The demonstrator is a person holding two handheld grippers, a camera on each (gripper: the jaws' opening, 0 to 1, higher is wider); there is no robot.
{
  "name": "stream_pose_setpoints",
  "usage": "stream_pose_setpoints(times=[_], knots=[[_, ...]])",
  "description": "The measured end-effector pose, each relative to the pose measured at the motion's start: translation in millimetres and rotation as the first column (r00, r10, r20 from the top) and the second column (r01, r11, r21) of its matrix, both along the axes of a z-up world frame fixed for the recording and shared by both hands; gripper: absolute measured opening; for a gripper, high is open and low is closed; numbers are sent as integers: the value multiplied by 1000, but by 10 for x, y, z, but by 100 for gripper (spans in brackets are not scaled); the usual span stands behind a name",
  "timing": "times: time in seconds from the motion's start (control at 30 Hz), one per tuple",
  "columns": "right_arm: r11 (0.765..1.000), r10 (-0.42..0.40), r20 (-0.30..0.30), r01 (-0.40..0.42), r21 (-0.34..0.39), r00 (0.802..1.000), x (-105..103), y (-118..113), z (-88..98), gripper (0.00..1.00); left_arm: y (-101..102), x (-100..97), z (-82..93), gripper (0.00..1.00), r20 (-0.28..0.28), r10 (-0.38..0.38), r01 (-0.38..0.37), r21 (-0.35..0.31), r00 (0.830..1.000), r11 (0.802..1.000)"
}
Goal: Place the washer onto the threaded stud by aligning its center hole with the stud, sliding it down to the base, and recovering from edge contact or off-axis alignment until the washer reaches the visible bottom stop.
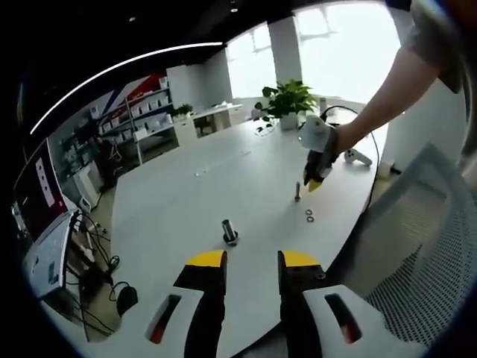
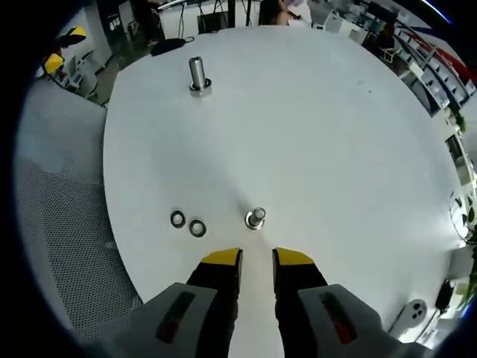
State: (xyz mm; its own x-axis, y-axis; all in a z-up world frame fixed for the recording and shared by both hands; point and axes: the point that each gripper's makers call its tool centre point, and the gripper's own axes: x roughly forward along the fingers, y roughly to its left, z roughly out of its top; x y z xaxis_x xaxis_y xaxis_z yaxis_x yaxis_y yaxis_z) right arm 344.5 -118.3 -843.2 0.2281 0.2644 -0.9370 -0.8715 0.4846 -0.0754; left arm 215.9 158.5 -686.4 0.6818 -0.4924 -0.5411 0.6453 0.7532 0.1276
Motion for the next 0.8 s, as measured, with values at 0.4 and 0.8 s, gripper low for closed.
stream_pose_setpoints(times=[0.4, 0.8], knots=[[1000, -5, 0, 5, -3, 1000, -83, 31, -30, 19, 7, 1, 30, 26, 22, 6, -6, 8, 1000, 1000], [1000, -26, -19, 26, 6, 999, -190, 94, -65, 20, -33, -11, 28, 26, 24, -18, 18, 16, 1000, 1000]])
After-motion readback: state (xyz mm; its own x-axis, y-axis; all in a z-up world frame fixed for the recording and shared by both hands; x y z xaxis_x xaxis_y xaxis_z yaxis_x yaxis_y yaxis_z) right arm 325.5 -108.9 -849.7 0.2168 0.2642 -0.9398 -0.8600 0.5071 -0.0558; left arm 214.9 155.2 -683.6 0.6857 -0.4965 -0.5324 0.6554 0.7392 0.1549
